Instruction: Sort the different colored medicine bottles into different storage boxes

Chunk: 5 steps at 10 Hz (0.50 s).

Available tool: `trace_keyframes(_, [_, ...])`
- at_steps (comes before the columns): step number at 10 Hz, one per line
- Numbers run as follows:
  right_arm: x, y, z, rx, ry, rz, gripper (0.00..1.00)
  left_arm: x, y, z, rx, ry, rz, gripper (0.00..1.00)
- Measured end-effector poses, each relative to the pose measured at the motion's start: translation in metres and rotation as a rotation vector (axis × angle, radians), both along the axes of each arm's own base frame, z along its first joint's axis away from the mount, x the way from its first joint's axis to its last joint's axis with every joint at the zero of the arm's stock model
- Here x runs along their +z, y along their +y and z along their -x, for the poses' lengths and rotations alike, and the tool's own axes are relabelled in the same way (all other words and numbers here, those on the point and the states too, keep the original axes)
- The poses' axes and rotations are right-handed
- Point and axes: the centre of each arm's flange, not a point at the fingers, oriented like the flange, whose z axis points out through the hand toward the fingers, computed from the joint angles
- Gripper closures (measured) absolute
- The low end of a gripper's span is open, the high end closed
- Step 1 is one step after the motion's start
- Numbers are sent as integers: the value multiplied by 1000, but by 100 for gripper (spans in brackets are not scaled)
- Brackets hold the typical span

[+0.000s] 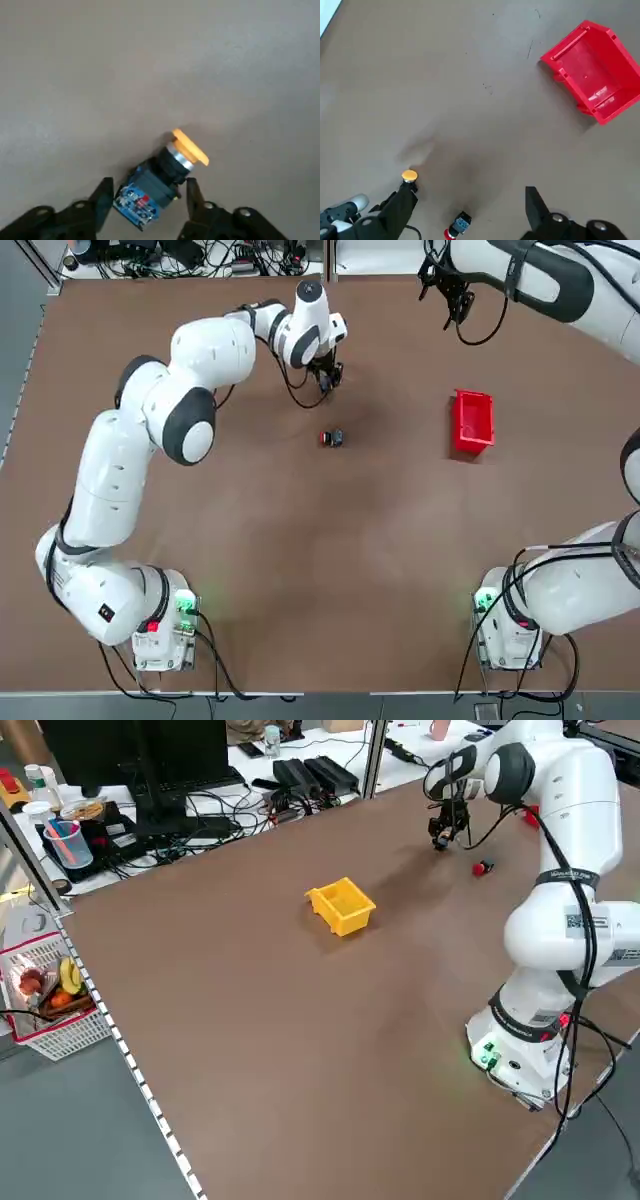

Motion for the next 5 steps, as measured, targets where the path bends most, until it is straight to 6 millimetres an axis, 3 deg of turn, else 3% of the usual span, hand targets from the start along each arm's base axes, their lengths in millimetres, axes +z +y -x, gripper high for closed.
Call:
trace_keyframes(2, [-1, 0, 1, 1, 5, 2, 0, -8, -1, 1, -1, -7, 2, 37])
trace_keyframes(3, [-2, 0, 1, 1, 9, 3, 0, -9, 0, -1, 0, -15, 1, 45])
trace_keyframes(5, [-7, 3, 4, -3, 19, 7, 0, -8, 2, -3, 3, -18, -1, 52])
